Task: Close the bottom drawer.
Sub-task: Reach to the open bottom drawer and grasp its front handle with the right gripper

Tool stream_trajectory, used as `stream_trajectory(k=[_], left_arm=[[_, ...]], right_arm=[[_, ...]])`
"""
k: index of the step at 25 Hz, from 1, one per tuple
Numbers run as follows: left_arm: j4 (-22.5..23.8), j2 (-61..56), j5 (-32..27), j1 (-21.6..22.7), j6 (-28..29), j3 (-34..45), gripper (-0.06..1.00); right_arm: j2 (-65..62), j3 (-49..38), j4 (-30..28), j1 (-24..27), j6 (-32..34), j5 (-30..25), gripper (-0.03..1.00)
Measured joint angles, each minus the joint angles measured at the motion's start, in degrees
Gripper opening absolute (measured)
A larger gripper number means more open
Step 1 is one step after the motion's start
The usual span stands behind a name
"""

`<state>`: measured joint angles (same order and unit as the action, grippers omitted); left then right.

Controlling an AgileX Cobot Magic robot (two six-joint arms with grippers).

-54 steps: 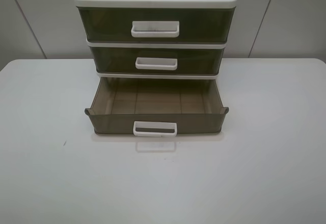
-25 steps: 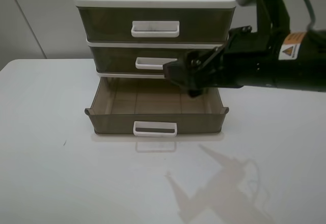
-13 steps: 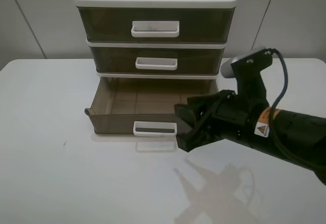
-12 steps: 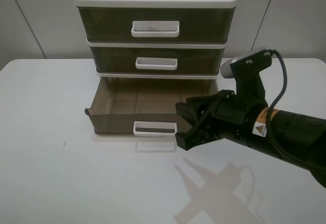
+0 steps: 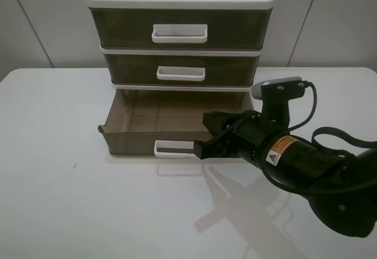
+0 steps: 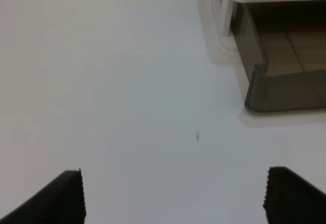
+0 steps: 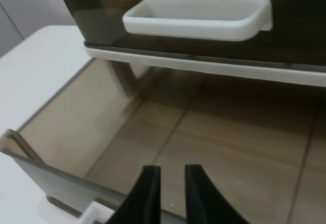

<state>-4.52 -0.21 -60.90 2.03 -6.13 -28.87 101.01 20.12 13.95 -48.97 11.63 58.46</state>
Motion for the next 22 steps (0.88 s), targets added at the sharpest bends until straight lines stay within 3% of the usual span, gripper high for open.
stream_trajectory(k=[3, 8, 22], left_arm=[[0.0, 0.0, 0.0, 0.0, 0.0, 0.0, 0.72], [0.0, 0.0, 0.0, 0.0, 0.0, 0.0, 0.72], [0.0, 0.0, 0.0, 0.0, 0.0, 0.0, 0.72]], right_arm=[[1.7, 0.1, -1.5, -1.2, 3.2, 3.9, 0.02], [4.3, 0.1, 1.8, -4.5, 3.8, 4.8, 0.02], [10.1, 6.7, -2.0, -5.2, 3.9, 0.4, 0.02]])
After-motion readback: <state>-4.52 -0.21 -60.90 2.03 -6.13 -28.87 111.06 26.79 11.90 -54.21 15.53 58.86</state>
